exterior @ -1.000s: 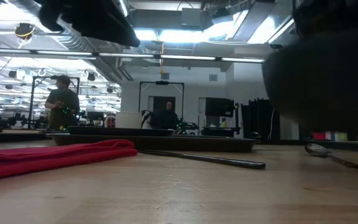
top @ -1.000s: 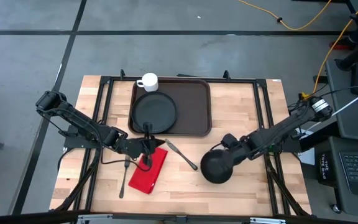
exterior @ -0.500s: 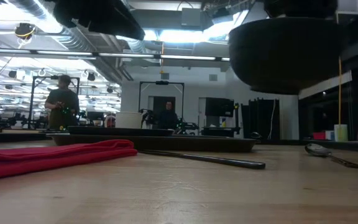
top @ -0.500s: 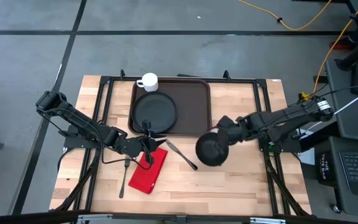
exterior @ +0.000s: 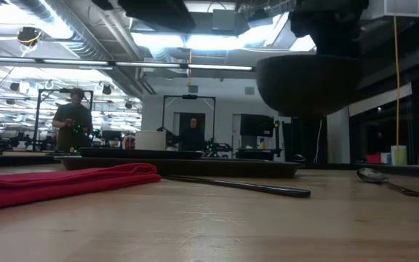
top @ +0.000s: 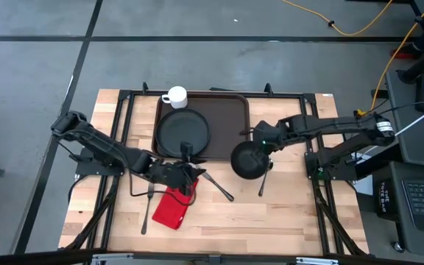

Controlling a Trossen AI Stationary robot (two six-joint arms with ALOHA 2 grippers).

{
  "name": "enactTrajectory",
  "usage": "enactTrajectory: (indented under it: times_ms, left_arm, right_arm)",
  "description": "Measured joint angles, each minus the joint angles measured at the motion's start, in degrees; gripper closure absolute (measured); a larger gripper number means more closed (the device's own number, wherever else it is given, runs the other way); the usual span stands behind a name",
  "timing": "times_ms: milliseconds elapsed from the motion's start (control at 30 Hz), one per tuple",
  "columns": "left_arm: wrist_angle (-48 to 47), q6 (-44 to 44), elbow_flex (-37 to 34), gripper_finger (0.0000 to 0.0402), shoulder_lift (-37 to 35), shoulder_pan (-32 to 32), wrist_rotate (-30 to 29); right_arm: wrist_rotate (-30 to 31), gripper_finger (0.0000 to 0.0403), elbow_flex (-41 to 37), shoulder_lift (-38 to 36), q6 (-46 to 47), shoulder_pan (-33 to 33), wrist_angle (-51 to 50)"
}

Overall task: Set up tray
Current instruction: Put the black bowl on the black plate

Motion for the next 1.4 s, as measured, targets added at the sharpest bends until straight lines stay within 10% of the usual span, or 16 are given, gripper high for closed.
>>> enactTrajectory:
  times_ms: [700,1400]
  left_arm:
    - [-4.19,11.66,16.64,0.0256,15.34,2.57,9.46]
    - [-12.76,5.27,17.22,0.0256,15.67,4.24,10.47]
  right_arm:
    - [-1.44,0.0392,8.88,10.43,-12.79,-4.43,5.33]
    - [-1.46,0.0391,18.56,17.33,-19.85,-4.43,4.39]
